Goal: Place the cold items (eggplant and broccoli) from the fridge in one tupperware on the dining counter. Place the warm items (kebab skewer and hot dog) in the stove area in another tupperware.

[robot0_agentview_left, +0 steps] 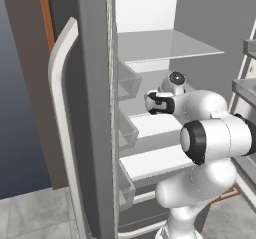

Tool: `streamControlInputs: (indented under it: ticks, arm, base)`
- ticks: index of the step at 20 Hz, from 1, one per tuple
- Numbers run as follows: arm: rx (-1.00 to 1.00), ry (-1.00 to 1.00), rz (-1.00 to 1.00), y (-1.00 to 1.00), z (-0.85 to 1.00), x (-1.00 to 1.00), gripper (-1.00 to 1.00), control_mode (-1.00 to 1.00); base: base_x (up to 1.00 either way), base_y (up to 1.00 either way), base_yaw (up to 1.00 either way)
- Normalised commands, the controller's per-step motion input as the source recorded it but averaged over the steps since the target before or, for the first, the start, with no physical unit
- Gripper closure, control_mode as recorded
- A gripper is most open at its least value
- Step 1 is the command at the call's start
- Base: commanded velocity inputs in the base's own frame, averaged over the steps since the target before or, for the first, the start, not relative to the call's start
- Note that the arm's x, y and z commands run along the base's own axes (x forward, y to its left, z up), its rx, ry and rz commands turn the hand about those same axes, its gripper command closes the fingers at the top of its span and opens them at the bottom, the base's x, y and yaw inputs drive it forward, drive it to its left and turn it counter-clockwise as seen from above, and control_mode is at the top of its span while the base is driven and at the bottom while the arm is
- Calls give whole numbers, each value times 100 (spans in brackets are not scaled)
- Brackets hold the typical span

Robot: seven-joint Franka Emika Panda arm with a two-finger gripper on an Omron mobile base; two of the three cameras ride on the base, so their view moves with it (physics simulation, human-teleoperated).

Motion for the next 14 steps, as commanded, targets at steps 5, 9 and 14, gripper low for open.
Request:
streamControlInputs:
  ticks: [5,9,14]
  arm:
    - [0,1,0,0,-40,39,-100,-100]
    - [0,0,0,0,-37,40,100,-100]
    - [0,3,-1,-4,-62,4,100,-100]
  base:
    - [0,0,0]
    - [0,0,0]
    - [0,0,0]
